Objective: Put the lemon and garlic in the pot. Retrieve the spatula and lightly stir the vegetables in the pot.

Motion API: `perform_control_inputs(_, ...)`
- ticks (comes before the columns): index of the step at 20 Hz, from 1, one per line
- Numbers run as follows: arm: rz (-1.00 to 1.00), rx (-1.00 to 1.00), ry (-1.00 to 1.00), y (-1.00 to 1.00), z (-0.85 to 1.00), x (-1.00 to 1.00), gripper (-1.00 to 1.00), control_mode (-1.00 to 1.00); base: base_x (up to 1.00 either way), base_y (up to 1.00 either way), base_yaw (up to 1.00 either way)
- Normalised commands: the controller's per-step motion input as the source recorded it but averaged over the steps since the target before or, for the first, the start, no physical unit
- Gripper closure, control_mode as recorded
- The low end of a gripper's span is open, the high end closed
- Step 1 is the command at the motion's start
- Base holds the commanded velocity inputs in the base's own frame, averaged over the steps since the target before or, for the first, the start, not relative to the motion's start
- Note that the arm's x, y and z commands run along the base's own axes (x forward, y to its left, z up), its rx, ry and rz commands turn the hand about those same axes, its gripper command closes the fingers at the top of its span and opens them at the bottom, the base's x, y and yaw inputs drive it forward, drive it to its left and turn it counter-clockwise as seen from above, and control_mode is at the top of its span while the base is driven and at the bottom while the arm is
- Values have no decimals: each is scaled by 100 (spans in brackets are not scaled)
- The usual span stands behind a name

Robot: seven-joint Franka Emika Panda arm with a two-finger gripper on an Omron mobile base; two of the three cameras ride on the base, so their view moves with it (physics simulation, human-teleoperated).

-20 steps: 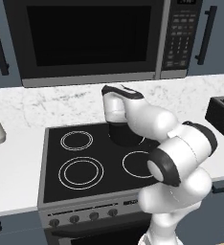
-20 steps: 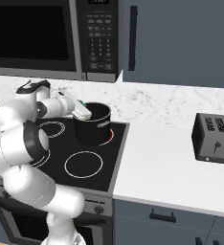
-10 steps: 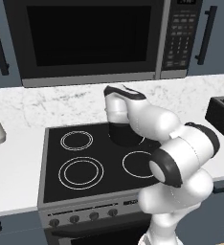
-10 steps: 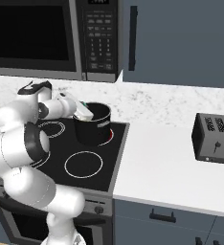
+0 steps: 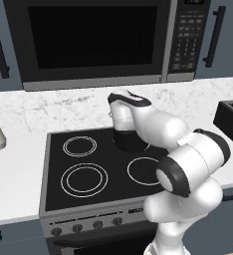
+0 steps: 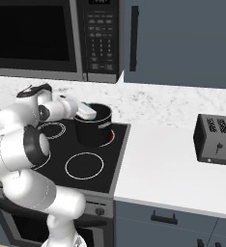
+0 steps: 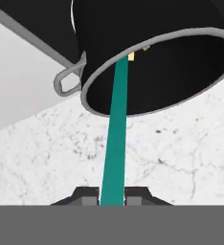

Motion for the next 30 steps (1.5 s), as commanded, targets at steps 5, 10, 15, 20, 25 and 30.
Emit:
perform_control_inputs(5, 0, -15, 6, 18, -2, 6, 100, -100, 0, 0, 0)
perform_control_inputs(10, 4, 0, 9, 64, -11, 1, 100, -100, 0, 0, 0)
perform_control_inputs(15, 8, 0, 2, 63, -2, 33, 100, -100, 0, 0, 0)
perform_control_inputs(20, 4, -10, -6, 11, -18, 58, 100, -100, 0, 0, 0)
perform_control_inputs(25, 0, -18, -1, 0, -36, 8, 100, -100, 0, 0, 0)
perform_control_inputs(30, 0, -7, 1, -2, -32, -1, 100, -100, 0, 0, 0)
